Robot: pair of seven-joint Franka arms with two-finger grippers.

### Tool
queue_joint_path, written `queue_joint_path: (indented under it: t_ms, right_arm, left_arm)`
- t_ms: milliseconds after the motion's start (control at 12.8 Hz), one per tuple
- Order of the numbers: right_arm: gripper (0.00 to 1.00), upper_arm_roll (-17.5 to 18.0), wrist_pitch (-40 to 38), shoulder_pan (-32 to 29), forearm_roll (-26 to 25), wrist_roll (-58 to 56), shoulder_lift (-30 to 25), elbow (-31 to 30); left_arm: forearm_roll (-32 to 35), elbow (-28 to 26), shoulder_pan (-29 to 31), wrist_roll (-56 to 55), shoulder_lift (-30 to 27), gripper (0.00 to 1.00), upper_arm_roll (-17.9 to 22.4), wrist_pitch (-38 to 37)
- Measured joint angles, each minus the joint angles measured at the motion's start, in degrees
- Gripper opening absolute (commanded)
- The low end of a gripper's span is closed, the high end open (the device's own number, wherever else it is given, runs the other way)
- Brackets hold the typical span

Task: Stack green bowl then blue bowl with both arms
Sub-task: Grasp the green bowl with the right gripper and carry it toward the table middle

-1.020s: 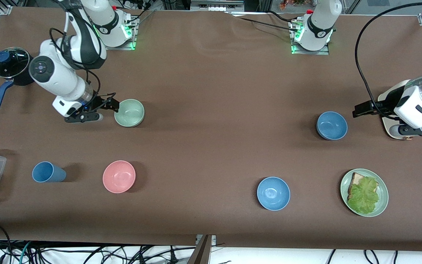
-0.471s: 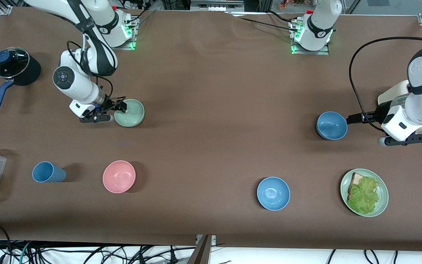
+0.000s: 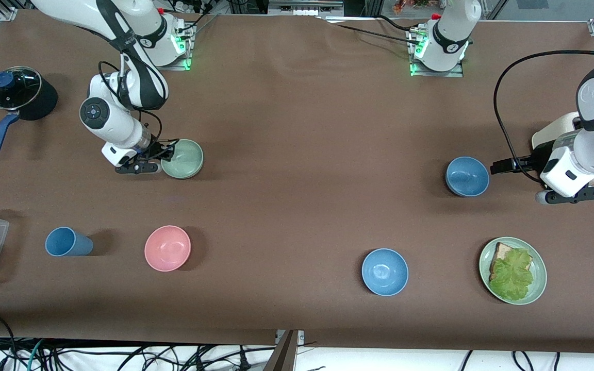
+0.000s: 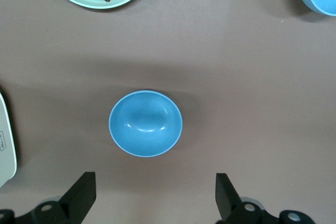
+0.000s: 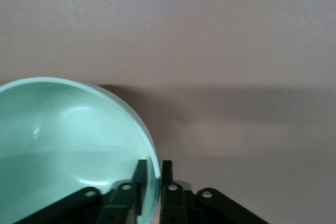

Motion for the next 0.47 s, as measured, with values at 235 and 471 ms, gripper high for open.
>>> queue_joint_path:
  t_ms: [235, 471]
  right_arm:
    - [0.0, 2.6, -6.3, 0.0, 0.0, 2.2, -1.0, 4.9]
    - [0.0, 6.1, -13.8, 1.8, 0.1, 11.0, -0.3, 14.8]
  left_arm:
    - [0.0, 0.1, -0.3, 0.0, -0.8, 1.0, -0.2, 0.0]
    - [0.0, -0.2, -0.3, 0.1, -0.9, 1.0, -0.2, 0.0]
